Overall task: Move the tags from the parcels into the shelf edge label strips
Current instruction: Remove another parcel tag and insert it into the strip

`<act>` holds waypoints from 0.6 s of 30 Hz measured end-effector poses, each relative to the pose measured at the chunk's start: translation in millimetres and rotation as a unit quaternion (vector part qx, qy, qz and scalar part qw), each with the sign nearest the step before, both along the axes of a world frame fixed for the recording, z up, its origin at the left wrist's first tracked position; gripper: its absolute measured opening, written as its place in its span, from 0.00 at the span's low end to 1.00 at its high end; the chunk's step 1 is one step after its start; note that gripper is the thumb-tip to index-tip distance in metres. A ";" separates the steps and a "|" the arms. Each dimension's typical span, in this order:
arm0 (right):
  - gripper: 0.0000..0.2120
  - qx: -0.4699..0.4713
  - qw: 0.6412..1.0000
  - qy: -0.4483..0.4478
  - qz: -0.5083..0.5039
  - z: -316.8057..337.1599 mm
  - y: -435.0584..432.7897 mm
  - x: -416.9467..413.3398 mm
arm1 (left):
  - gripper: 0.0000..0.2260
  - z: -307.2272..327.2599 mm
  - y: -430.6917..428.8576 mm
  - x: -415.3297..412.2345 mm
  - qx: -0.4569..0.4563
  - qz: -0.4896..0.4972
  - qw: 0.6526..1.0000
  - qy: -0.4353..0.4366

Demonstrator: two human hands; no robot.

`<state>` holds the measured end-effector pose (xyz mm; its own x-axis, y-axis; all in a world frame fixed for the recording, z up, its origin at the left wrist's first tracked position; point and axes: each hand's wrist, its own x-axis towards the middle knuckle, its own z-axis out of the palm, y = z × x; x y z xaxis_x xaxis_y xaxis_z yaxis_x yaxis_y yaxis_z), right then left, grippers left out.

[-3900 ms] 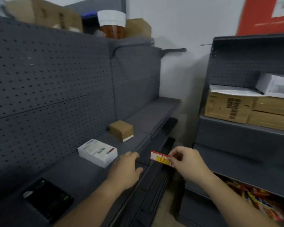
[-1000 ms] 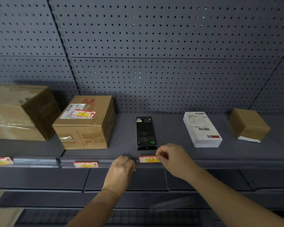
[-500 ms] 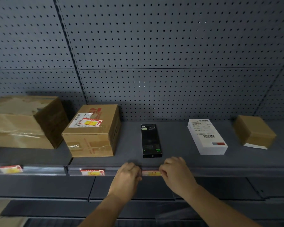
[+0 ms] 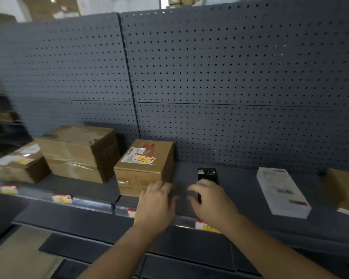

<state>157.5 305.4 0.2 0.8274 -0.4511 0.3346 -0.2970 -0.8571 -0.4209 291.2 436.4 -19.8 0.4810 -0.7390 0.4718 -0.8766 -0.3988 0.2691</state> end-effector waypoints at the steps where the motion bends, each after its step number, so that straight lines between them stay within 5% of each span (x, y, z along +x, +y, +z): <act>1: 0.13 0.000 1.000 -0.006 0.024 10.7 6.6 11.2 | 0.09 13.3 9.9 4.1 -0.008 0.029 1.000 -0.002; 9: 0.12 0.004 0.975 -0.029 0.221 67.5 81.3 90.2 | 0.11 79.1 125.3 23.3 0.006 0.246 0.968 -0.057; 18: 0.12 0.003 0.944 -0.053 0.325 74.6 191.5 154.9 | 0.11 90.4 263.4 36.3 0.039 0.408 0.911 -0.050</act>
